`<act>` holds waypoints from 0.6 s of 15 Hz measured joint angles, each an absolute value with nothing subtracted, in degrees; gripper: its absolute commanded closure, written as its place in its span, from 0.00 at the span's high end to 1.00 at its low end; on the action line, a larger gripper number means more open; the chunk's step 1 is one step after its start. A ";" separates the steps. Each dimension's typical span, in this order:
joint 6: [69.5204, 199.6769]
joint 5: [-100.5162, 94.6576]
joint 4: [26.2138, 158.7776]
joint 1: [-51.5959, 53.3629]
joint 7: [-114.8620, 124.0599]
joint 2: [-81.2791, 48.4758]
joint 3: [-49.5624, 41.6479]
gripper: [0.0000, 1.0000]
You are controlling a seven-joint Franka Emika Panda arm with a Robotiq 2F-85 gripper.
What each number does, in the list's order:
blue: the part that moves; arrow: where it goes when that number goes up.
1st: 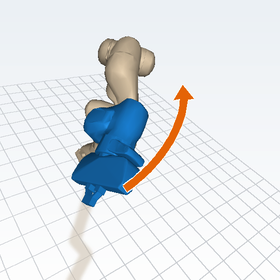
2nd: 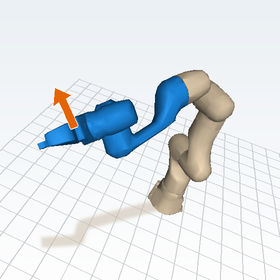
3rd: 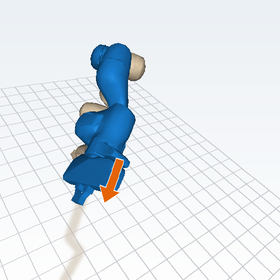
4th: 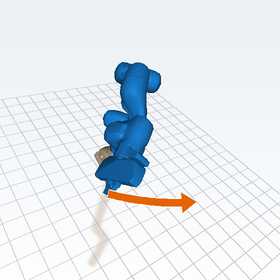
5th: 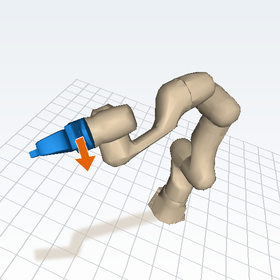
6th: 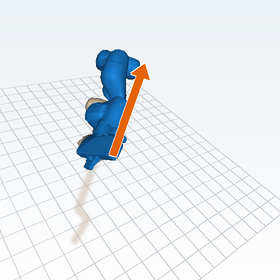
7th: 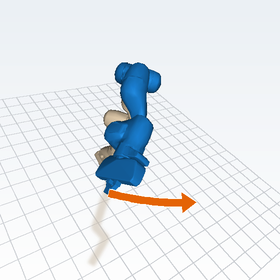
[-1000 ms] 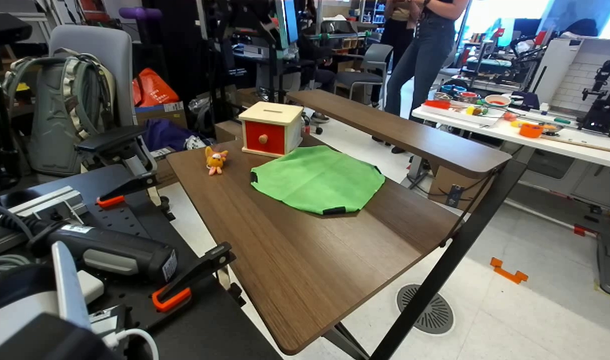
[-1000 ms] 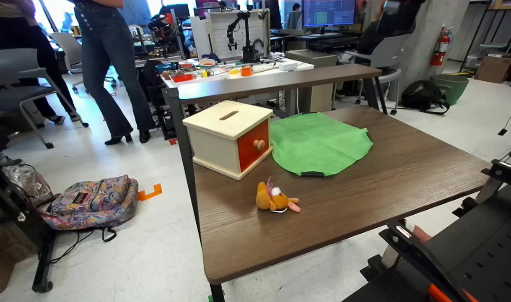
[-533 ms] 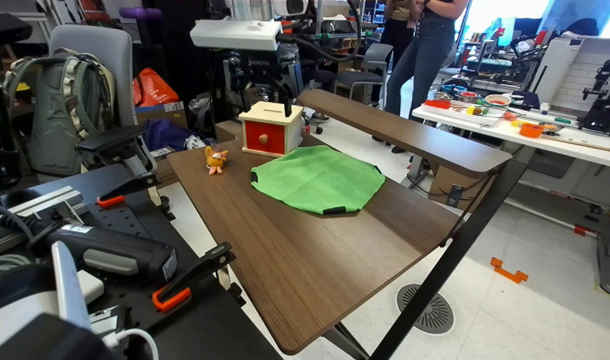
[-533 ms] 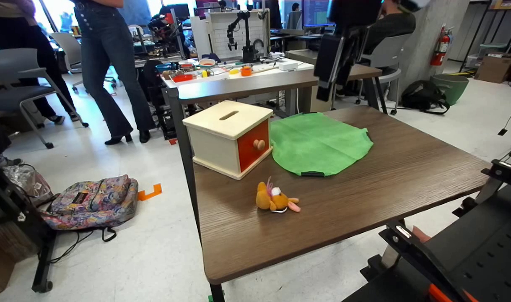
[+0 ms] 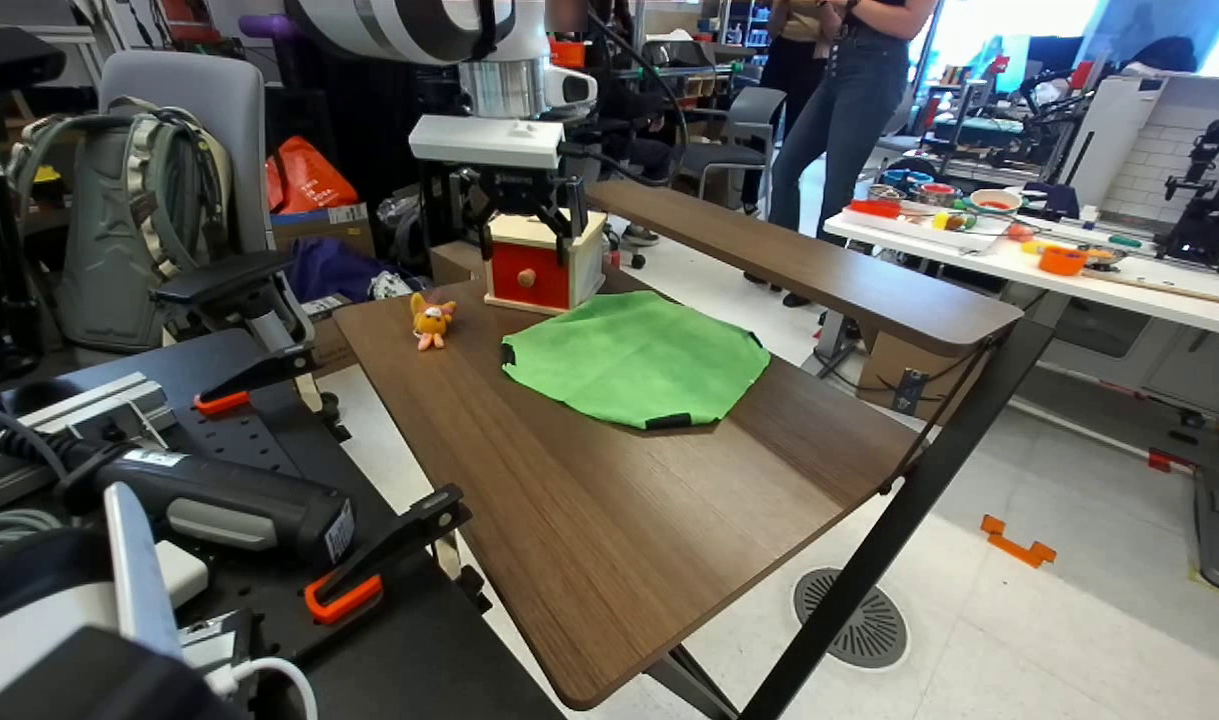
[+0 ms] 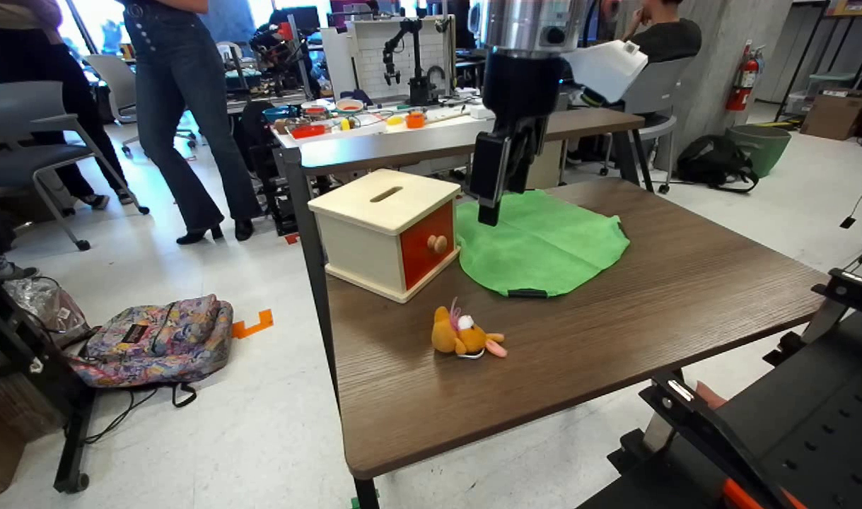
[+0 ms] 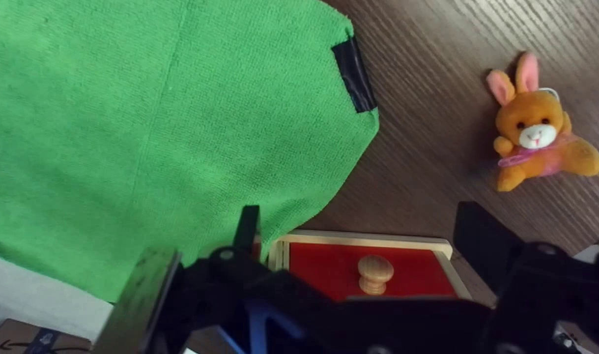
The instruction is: Open the orange drawer and put the brown toy in the drawer
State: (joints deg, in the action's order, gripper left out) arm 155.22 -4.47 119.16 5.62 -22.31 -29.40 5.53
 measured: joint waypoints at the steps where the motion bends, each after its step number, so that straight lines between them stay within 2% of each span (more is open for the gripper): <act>1: 155.38 -4.65 118.30 5.64 -22.31 -30.43 6.05 1.00; 9: 160.39 -5.23 111.85 5.68 -22.35 -37.75 9.07 1.00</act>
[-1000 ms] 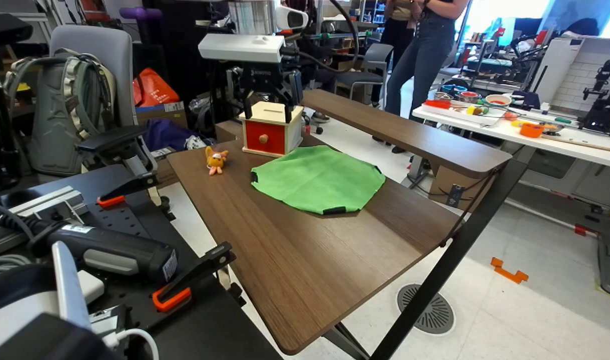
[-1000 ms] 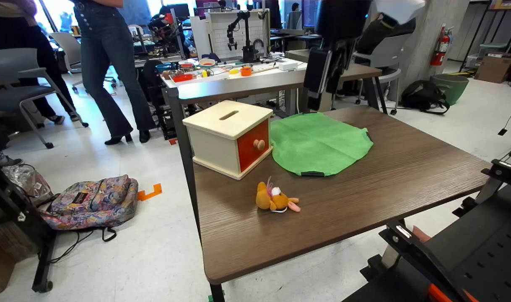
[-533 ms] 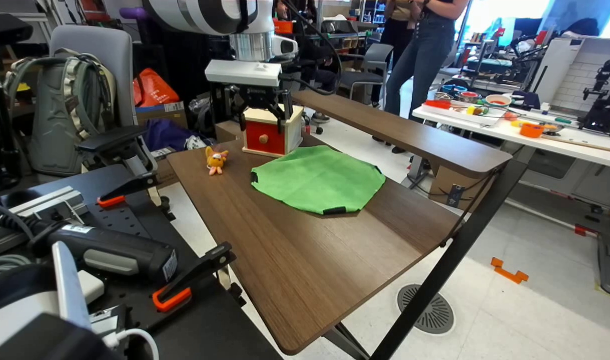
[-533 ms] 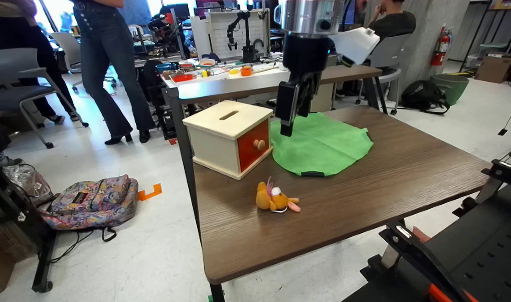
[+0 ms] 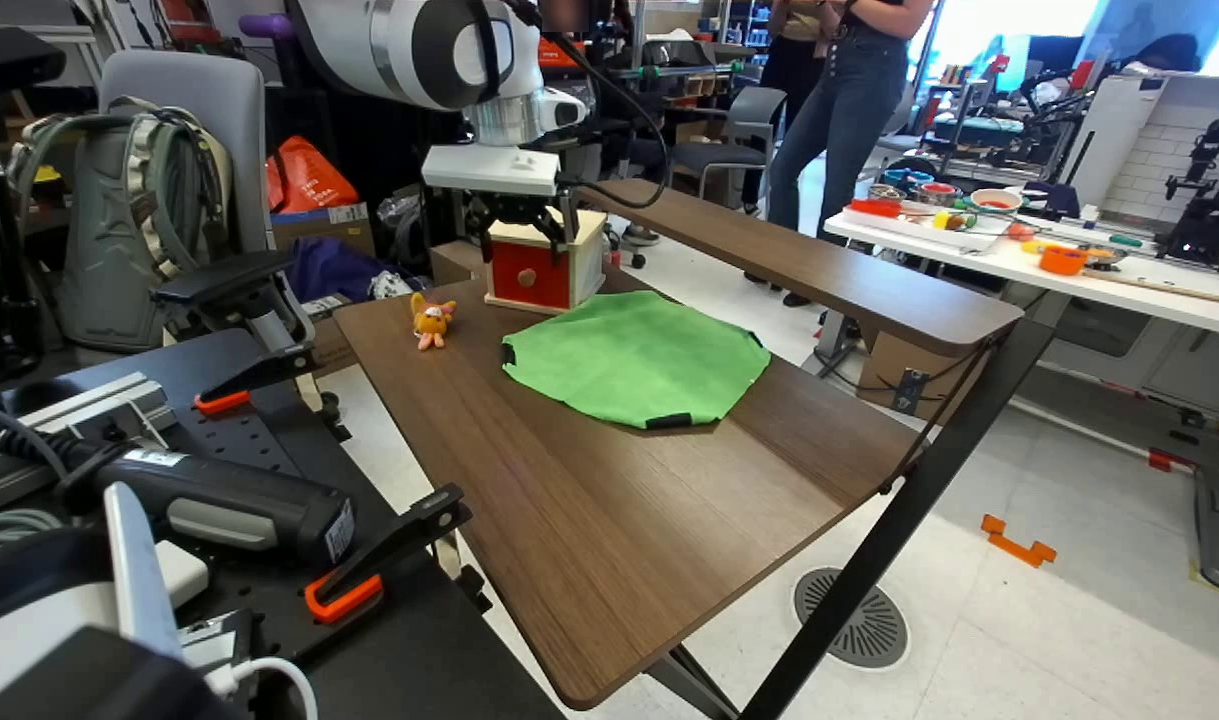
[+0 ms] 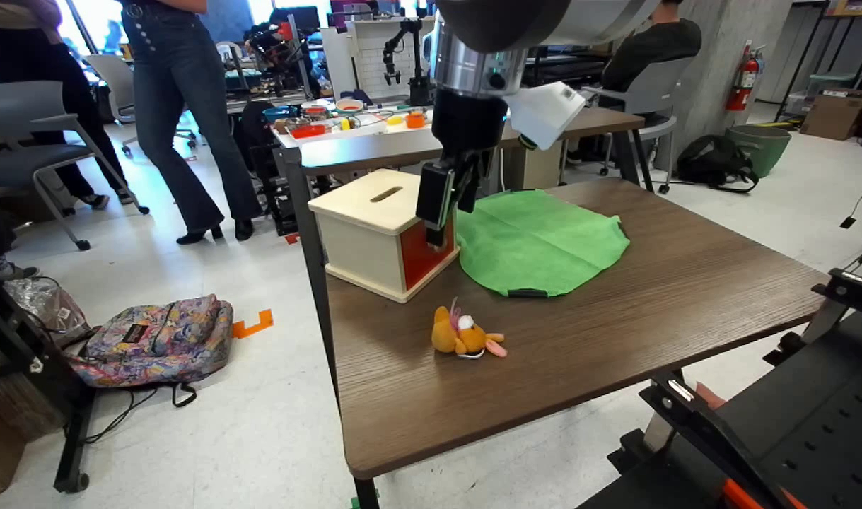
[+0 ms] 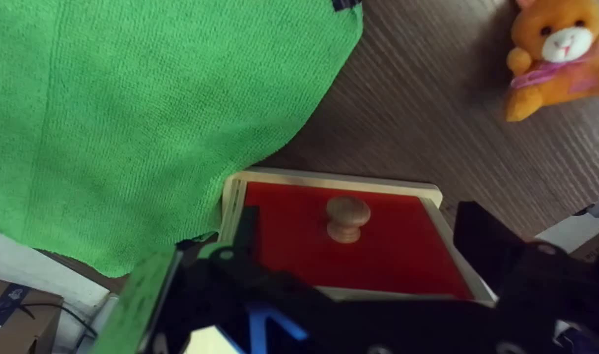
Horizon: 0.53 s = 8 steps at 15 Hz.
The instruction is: Open the orange drawer and put the brown toy in the drawer
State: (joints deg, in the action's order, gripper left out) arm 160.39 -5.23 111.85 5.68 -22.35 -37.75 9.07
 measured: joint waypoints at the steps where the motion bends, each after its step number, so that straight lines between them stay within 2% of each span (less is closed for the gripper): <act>1: 161.08 -5.25 111.02 5.68 -22.36 -38.70 9.25 1.00; 8: 161.81 -5.27 108.37 5.49 -22.36 -41.78 9.52 1.00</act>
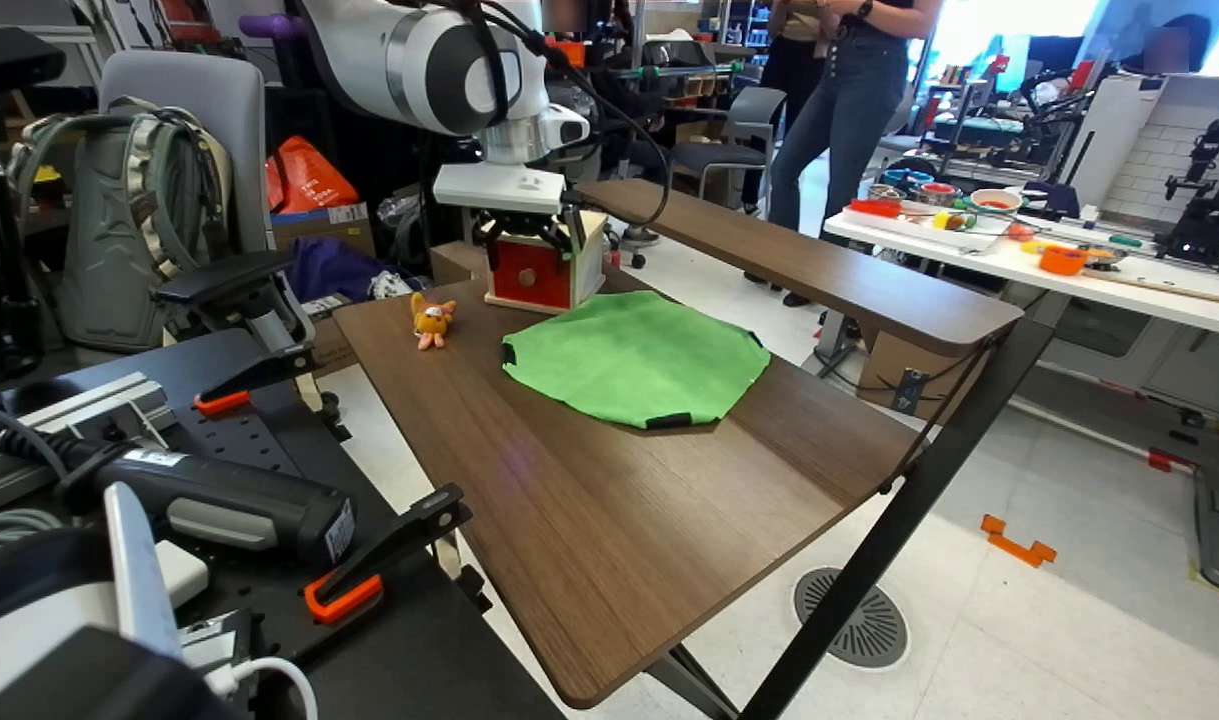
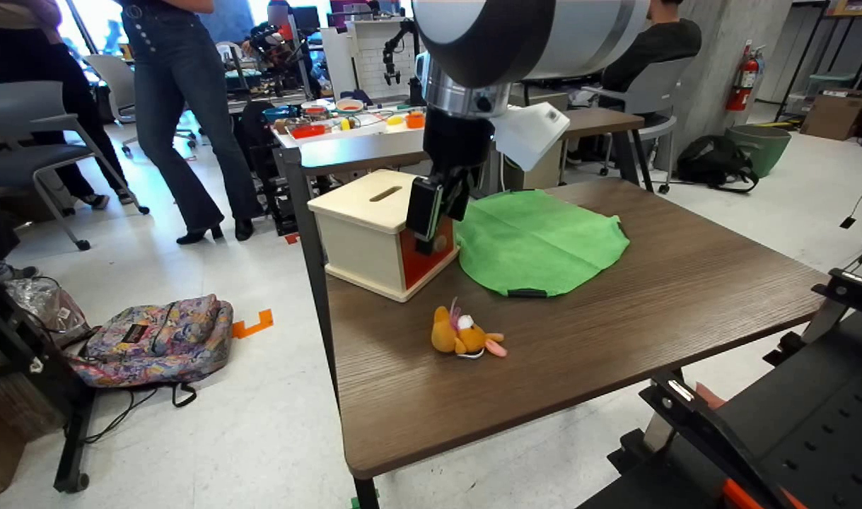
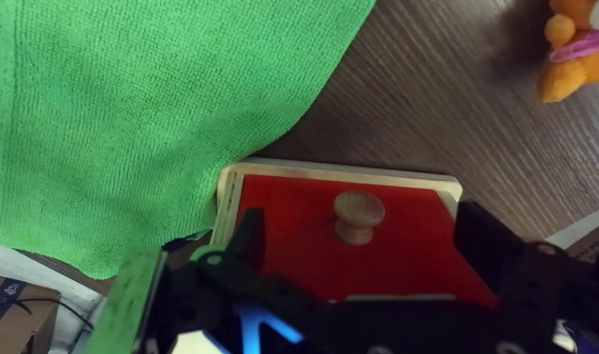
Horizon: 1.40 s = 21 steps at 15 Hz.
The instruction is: Open the orange drawer and put the brown toy in the drawer
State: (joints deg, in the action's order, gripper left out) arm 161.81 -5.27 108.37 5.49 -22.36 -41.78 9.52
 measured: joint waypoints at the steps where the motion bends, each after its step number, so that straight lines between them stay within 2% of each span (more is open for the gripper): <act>1: 161.81 -5.27 108.37 5.45 -22.36 -41.79 9.53 1.00; 16: 166.19 -4.70 110.13 0.90 -19.86 -43.56 13.98 1.00; 17: 166.95 -4.54 110.12 0.46 -19.70 -43.78 14.56 0.97; 18: 167.76 -4.34 110.11 0.06 -19.59 -44.00 15.04 0.74; 20: 168.66 -4.25 110.14 -0.51 -19.26 -44.28 15.53 0.68; 21: 168.72 -4.25 110.16 -0.65 -19.13 -44.31 15.54 0.58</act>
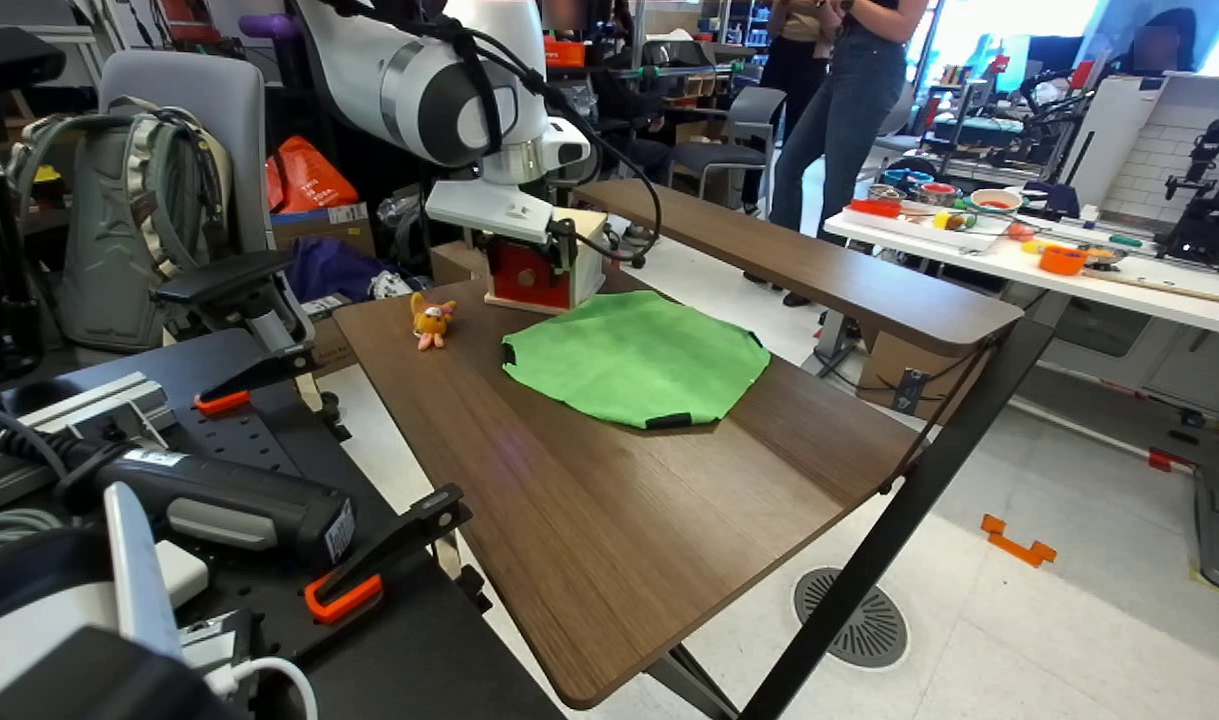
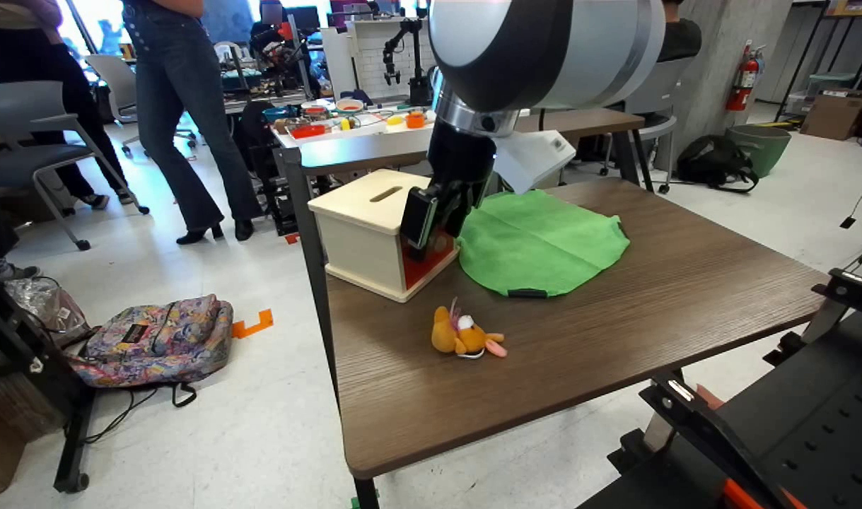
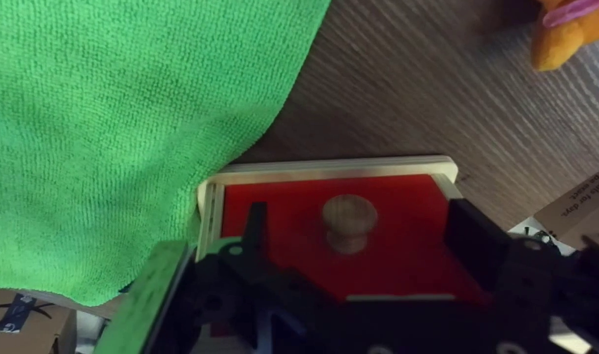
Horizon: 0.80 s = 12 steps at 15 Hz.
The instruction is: Open the orange drawer and put the brown toy in the drawer
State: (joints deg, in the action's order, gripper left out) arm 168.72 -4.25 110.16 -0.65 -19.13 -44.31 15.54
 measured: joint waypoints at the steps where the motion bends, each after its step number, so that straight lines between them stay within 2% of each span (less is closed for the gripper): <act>1: 168.73 -4.25 110.17 -0.77 -19.05 -44.35 15.55 0.51; 7: 168.82 -4.25 110.40 -1.02 -18.55 -44.51 15.57 0.05; 12: 169.27 -4.25 111.22 -1.52 -17.86 -44.22 15.80 0.07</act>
